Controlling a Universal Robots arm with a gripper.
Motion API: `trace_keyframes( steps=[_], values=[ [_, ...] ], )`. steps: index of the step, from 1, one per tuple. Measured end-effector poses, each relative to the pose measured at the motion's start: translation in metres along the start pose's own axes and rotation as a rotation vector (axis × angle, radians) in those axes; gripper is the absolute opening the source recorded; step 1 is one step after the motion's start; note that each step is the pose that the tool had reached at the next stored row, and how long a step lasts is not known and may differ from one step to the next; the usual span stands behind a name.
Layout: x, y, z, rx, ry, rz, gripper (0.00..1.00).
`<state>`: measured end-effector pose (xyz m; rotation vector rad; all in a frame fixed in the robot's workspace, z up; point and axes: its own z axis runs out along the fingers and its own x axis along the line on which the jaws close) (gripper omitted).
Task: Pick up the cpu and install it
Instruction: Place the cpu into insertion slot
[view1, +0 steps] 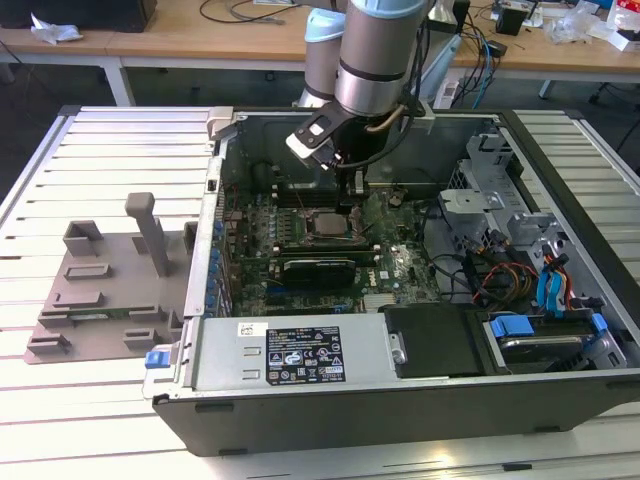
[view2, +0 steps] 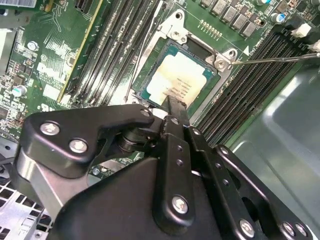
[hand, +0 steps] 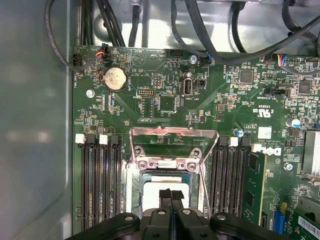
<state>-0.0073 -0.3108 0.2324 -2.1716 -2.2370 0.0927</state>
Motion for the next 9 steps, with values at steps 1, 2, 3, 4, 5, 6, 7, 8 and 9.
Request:
trace_keyframes(
  steps=[1, 2, 3, 4, 5, 6, 7, 8, 9],
  values=[
    [-0.0001, -0.0001, -0.0008, 0.0003, -0.0005, 0.0, 0.11],
    [0.0, -0.0006, -0.0016, -0.0001, 0.0001, 0.0, 0.11],
    [0.0, -0.0019, -0.0022, -0.0006, -0.0001, 0.0, 0.11],
    [0.0, -0.0035, -0.0044, -0.0019, 0.0, 0.0, 0.11],
    [-0.0002, -0.004, -0.0109, -0.0022, 0.0, 0.0, 0.11],
    [-0.0004, -0.0045, -0.0185, -0.0023, -0.0002, 0.0, 0.11],
    [-0.0006, -0.0052, -0.0292, -0.0024, 0.0001, 0.0, 0.11],
    [-0.0008, -0.0056, -0.0341, -0.0022, -0.0002, 0.0, 0.11],
    [-0.0008, -0.0057, -0.0361, -0.0024, -0.0001, 0.0, 0.11]
  ],
)
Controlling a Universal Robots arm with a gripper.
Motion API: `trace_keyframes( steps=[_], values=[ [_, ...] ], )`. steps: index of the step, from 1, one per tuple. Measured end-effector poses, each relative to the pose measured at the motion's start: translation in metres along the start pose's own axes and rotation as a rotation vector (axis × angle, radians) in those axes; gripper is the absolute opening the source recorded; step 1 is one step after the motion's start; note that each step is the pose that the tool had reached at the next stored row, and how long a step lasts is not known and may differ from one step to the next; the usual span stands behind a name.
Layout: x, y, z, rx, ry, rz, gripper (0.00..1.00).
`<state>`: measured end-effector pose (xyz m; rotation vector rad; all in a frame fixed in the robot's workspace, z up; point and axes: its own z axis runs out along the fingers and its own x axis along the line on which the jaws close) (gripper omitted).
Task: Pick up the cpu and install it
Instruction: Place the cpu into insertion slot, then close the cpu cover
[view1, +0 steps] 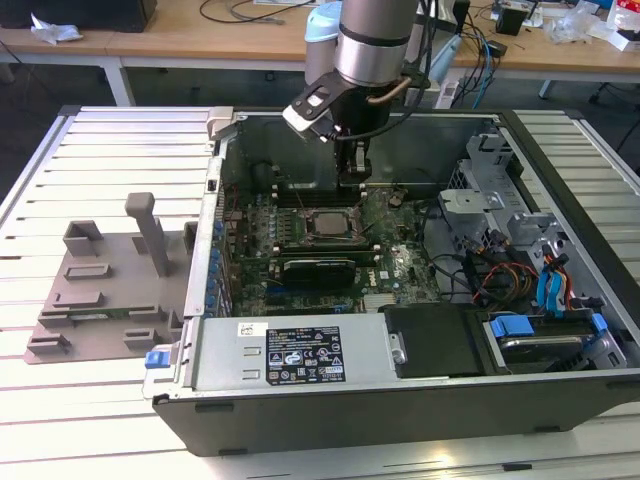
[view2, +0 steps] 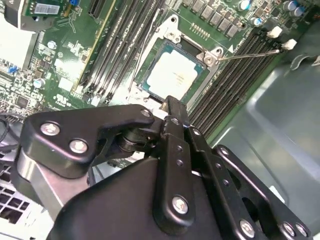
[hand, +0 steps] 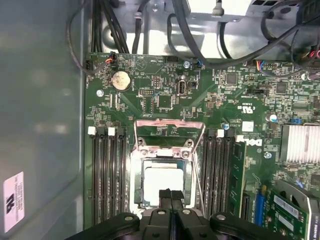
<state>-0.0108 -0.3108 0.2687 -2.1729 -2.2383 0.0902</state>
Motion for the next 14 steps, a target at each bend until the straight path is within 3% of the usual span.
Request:
trace_keyframes(
  steps=[4, 14],
  values=[
    [-0.0003, -0.0008, -0.0138, 0.0001, 0.0, 0.0, 0.11],
    [-0.0004, -0.0008, -0.0149, 0.0, 0.0001, 0.0, 0.11]
  ],
)
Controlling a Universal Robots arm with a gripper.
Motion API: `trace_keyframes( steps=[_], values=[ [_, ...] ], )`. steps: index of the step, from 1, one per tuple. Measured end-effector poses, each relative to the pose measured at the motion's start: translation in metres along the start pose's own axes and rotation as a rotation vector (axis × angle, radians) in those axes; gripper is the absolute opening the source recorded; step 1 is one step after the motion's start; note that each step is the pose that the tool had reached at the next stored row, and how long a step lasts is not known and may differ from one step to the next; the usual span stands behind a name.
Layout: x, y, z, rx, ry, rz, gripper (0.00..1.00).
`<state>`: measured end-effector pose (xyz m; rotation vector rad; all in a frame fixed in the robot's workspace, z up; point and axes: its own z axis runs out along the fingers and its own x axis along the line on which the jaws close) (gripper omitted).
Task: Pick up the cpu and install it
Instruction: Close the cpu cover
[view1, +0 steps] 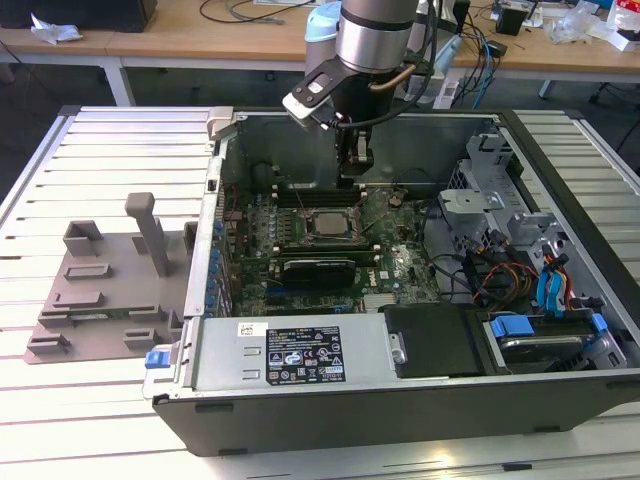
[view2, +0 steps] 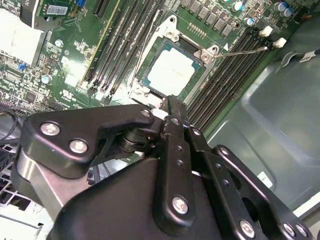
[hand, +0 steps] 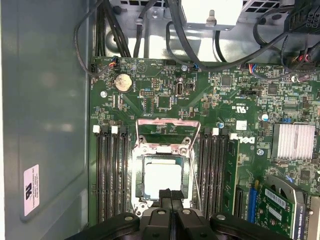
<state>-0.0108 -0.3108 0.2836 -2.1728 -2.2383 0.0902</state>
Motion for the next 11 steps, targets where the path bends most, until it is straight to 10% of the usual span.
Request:
trace_keyframes(
  steps=[2, 11],
  values=[
    [0.0, -0.0004, 0.0004, -0.0631, -0.0016, 0.002, 0.11],
    [0.0, -0.0003, 0.0004, -0.0638, -0.0021, 0.002, 0.11]
  ],
)
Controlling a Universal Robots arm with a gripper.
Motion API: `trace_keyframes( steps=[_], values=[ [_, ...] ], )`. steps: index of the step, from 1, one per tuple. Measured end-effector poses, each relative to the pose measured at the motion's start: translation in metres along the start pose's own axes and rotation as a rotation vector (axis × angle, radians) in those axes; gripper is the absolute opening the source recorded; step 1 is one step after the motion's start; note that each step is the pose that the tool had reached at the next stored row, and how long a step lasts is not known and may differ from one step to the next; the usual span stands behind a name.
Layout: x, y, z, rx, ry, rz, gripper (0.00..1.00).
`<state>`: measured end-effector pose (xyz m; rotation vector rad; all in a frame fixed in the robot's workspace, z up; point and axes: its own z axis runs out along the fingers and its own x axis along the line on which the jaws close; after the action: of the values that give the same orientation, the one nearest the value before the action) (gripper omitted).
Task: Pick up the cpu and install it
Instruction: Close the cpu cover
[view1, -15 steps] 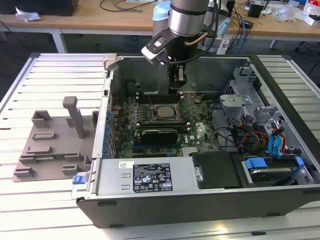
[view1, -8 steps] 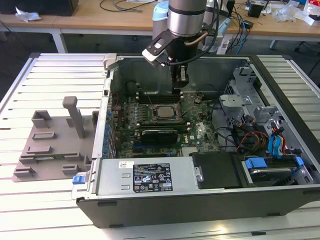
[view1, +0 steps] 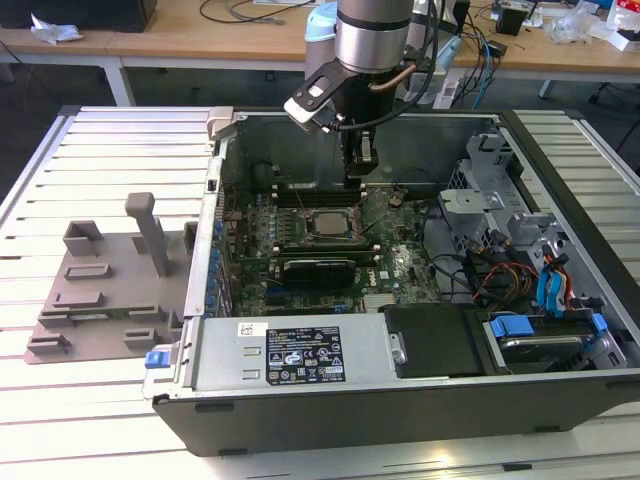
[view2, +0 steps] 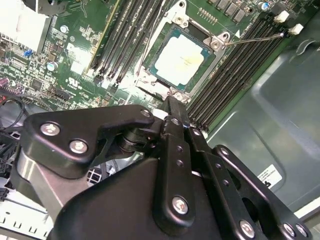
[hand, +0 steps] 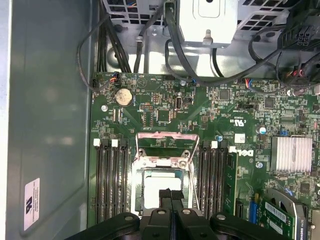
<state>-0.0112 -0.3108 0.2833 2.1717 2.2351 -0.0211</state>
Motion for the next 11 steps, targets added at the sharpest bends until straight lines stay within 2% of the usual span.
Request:
trace_keyframes(
  steps=[5, 7, 10, 11],
  values=[
    [-0.0002, 0.0077, 0.0, 0.0002, -0.0035, 0.0, 0.11],
    [-0.0005, 0.0202, 0.0001, 0.0003, -0.0042, 0.0, 0.11],
    [-0.0009, 0.0319, 0.0003, 0.0006, -0.0041, 0.0, 0.11],
    [-0.0009, 0.0336, 0.0003, 0.0007, -0.0041, 0.0, 0.11]
  ],
)
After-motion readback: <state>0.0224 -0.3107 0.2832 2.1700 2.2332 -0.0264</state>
